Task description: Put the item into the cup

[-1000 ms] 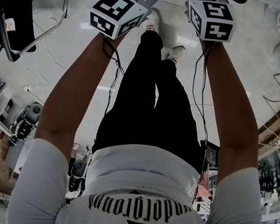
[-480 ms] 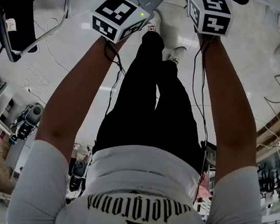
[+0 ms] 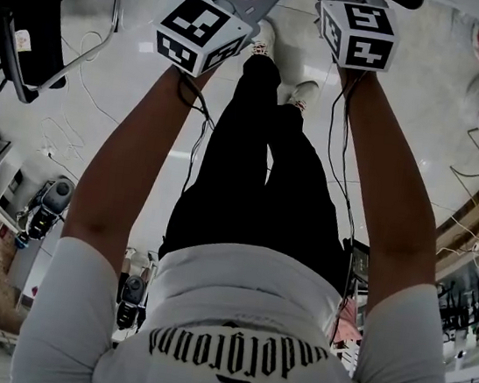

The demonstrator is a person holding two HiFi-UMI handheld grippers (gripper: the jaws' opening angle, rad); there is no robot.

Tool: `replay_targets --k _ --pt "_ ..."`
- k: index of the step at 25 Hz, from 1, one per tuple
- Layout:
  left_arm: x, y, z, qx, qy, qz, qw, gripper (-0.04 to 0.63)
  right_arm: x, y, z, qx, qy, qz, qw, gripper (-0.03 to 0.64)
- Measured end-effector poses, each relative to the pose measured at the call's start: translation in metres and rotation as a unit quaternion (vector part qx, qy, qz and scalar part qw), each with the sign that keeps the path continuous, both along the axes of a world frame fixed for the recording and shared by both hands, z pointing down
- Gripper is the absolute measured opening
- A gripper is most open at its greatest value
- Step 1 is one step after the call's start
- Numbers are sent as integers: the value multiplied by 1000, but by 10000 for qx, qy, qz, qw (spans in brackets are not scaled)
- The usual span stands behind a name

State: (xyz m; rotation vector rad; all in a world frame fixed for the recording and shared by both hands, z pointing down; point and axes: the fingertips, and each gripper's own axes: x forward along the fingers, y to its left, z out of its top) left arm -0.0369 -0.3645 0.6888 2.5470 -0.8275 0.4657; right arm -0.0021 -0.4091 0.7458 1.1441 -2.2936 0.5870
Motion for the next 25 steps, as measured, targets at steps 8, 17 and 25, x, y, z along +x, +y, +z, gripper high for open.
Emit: replay_targets --k 8,17,25 --pt "6 18 -41 -4 147 -42 9999 14 14 31 -49 97 27 -109 9999 72" --pt "26 56 -133 178 286 39 9994 15 24 98 -159 312 -397 -653 9966 18" --pt "36 104 -239 553 530 237 9968 15 27 154 -284 777 -686 -1057 9890 14"
